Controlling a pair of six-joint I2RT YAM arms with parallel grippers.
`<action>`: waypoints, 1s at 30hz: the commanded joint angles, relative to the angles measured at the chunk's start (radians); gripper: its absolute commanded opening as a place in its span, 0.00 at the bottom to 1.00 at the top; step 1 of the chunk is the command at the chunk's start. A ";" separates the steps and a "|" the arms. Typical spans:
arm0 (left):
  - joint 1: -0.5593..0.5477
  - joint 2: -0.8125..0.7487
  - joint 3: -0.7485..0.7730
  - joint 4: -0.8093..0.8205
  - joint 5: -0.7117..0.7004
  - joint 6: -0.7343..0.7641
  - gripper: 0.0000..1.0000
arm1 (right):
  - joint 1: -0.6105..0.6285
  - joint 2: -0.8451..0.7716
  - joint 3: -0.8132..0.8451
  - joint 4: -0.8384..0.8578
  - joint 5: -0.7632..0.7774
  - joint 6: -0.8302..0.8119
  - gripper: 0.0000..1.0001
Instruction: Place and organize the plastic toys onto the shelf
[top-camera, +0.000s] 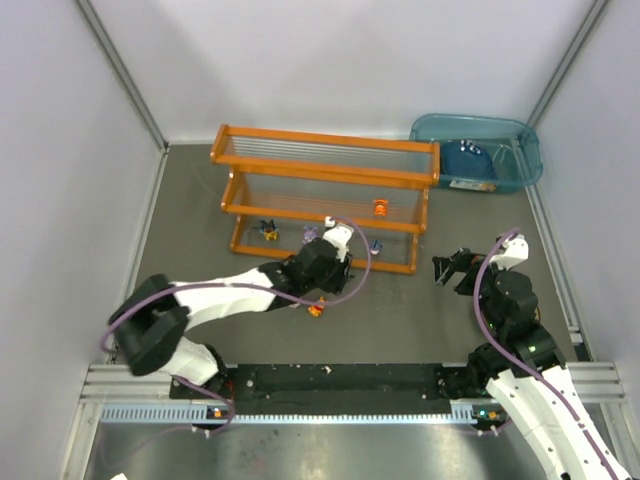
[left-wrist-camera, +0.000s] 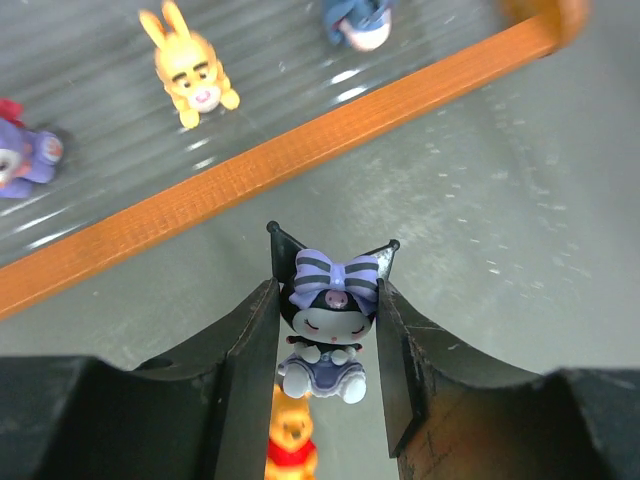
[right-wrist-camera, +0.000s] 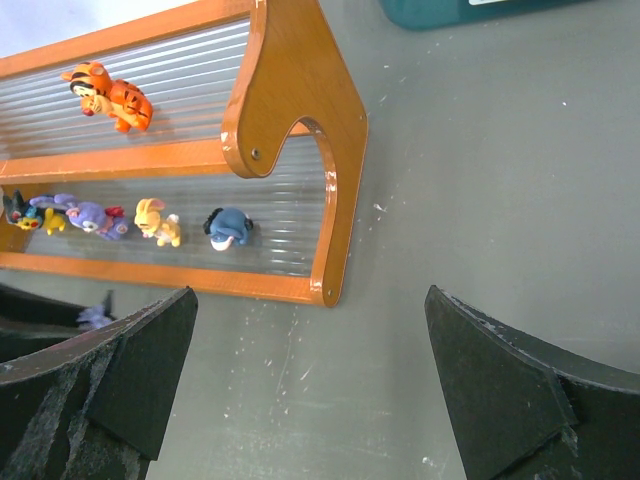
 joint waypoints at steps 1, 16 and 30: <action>-0.058 -0.270 -0.048 0.015 -0.050 -0.011 0.00 | 0.009 -0.007 0.005 0.022 -0.005 0.006 0.99; -0.111 -0.582 -0.056 0.179 -0.196 -0.213 0.00 | 0.009 -0.070 0.134 0.117 -0.365 -0.034 0.94; -0.172 -0.382 0.143 0.323 -0.179 -0.247 0.00 | 0.011 0.076 0.195 0.244 -0.595 0.084 0.94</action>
